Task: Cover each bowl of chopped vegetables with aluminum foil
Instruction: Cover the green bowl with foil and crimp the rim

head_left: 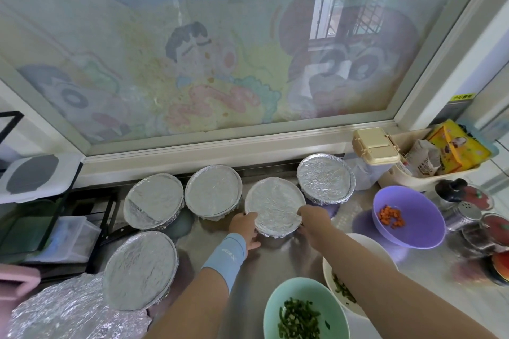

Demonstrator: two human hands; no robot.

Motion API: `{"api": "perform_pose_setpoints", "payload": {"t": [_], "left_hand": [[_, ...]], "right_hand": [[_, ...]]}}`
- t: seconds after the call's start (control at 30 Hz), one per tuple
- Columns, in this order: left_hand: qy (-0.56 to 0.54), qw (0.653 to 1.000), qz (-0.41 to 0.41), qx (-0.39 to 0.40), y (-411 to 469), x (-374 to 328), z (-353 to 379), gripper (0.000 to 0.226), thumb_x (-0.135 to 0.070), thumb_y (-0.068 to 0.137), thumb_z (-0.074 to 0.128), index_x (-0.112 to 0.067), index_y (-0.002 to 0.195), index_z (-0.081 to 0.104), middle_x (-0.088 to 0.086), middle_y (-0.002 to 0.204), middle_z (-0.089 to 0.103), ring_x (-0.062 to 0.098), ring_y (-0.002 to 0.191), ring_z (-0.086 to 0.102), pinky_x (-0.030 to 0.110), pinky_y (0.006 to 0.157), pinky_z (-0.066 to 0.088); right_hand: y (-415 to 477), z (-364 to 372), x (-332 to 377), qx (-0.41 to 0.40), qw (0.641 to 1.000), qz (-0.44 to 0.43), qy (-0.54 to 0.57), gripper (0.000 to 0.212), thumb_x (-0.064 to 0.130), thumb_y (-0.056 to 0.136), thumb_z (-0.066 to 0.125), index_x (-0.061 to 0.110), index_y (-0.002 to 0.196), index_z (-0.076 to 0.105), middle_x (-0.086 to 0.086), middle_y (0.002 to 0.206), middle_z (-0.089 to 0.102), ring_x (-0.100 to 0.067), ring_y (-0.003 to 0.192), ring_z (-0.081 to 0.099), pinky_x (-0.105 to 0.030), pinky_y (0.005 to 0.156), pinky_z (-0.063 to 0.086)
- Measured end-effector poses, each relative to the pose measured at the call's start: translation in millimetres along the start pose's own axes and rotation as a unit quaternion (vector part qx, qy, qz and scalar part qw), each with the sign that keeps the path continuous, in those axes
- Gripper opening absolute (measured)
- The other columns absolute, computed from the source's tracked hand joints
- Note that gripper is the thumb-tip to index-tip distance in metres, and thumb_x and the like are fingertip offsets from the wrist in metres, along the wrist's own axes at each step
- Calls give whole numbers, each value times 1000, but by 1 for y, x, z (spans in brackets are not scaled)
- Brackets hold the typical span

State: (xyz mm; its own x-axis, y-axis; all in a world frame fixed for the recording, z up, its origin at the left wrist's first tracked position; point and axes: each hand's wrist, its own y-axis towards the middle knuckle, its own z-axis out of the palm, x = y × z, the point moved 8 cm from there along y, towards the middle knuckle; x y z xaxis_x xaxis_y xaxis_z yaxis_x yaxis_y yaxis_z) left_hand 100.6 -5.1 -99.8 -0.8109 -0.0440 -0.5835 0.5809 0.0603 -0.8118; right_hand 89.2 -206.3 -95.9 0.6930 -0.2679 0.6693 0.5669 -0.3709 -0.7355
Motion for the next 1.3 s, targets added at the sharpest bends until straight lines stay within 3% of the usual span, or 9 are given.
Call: {"api": "perform_pose_setpoints", "payload": {"t": [0.27, 0.47, 0.6, 0.7, 0.9, 1.03, 1.13, 1.23, 1.3], "left_hand": [[-47, 999, -15, 6, 15, -3, 5, 38, -21, 100, 50, -14, 137, 45, 11, 127, 54, 30, 100, 62, 48, 83, 55], [-106, 993, -53, 24, 13, 7, 16, 40, -23, 98, 54, -14, 136, 45, 15, 135, 50, 37, 97, 63, 50, 78, 57], [-182, 982, -55, 18, 16, 1, 21, 36, -16, 96, 56, -11, 131, 47, 18, 130, 52, 40, 106, 59, 55, 90, 52], [-200, 979, -43, 17, 20, -5, 22, 36, -17, 96, 57, -11, 130, 49, 17, 129, 54, 38, 108, 59, 56, 95, 50], [-232, 972, -22, 17, 27, -11, 23, 34, -19, 94, 57, -14, 128, 54, 12, 128, 57, 33, 113, 58, 53, 90, 51], [-166, 986, -17, 26, 35, -16, 19, 41, -26, 97, 53, -19, 137, 49, 5, 138, 51, 28, 120, 56, 52, 83, 50], [-42, 999, -18, 24, 36, -11, 15, 30, -26, 97, 52, -17, 126, 51, 9, 129, 51, 29, 114, 55, 50, 86, 51], [198, 975, 104, 14, 21, -16, 14, 13, -25, 96, 50, -14, 101, 54, 11, 104, 55, 28, 92, 54, 47, 89, 53], [294, 944, 149, 19, 4, -10, 18, 21, -27, 93, 49, -8, 96, 59, 19, 93, 54, 33, 87, 57, 36, 81, 48]], "right_hand": [[14, -2, 5, -8, 1000, 19, 19, 3, 13, 81, 58, 13, 78, 57, -7, 68, 51, -23, 61, 47, -32, 58, 40], [33, -20, 4, -39, 985, 52, 157, 20, 17, 80, 57, 8, 96, 66, -10, 77, 64, -24, 57, 51, -26, 47, 41], [37, -25, 0, -27, 983, 73, 167, 30, 23, 75, 56, 11, 100, 66, -6, 83, 68, -23, 61, 53, -26, 49, 42], [12, -11, -5, 41, 984, 118, 130, 10, 24, 86, 50, 15, 91, 51, -6, 74, 49, -21, 61, 42, -36, 68, 43], [12, 24, -8, 135, 978, 115, 111, 18, 28, 96, 48, 14, 102, 57, -6, 92, 62, -27, 87, 58, -43, 95, 45], [14, 33, 0, 152, 979, 93, 103, 15, 26, 96, 47, 14, 94, 56, -3, 84, 57, -24, 83, 51, -40, 88, 42], [16, 23, -3, 126, 989, 75, 34, 6, 21, 89, 54, 16, 87, 55, -3, 77, 45, -20, 65, 41, -34, 72, 41], [5, 14, -3, 143, 970, -14, -198, 12, 22, 92, 52, 14, 93, 60, -10, 89, 56, -25, 70, 54, -34, 69, 51], [-13, 17, -1, 173, 895, -109, -396, 26, 19, 96, 50, 5, 112, 64, -15, 108, 63, -29, 94, 61, -36, 85, 50]]}}
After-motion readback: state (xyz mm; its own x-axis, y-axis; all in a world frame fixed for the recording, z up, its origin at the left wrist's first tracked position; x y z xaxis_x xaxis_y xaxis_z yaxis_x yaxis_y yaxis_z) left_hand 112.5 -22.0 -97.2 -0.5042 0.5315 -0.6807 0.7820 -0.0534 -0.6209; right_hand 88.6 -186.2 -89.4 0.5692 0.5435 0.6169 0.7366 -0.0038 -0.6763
